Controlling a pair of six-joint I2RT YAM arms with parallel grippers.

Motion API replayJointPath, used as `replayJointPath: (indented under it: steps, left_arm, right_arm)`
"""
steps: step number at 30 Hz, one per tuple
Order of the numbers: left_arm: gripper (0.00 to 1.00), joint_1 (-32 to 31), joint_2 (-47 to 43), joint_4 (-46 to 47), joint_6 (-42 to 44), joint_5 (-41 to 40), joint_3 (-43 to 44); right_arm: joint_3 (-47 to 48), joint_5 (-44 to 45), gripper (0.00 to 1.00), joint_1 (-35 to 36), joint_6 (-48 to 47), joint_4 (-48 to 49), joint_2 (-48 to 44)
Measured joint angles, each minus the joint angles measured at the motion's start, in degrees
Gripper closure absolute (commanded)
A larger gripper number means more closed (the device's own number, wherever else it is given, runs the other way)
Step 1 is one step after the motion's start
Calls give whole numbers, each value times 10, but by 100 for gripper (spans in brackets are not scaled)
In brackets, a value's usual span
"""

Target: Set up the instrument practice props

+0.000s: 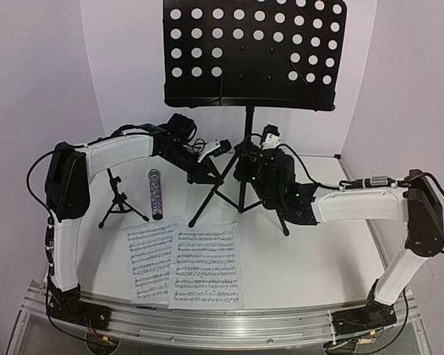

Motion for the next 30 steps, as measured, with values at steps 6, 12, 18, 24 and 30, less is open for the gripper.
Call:
replayJointPath:
  steps: [6,12,18,24,30]
  left_arm:
    - [100,-1,0,1,0,0,0]
    - [100,-2,0,4,0,-1,0]
    - [100,-3,0,5,0,-2,0]
    - [100,-4,1,8,-1,-1,0]
    - [100,-4,1,15,-3,-1,-3]
  right_arm:
    - [-15,-29,100,-9,180,14,-9]
    - [-26,-35,100,-11,327,28,-13]
    - [-40,-42,100,-13,475,54,-13]
    - [-55,-49,100,-16,595,87,-13]
    - [-62,-45,100,-18,708,112,-9]
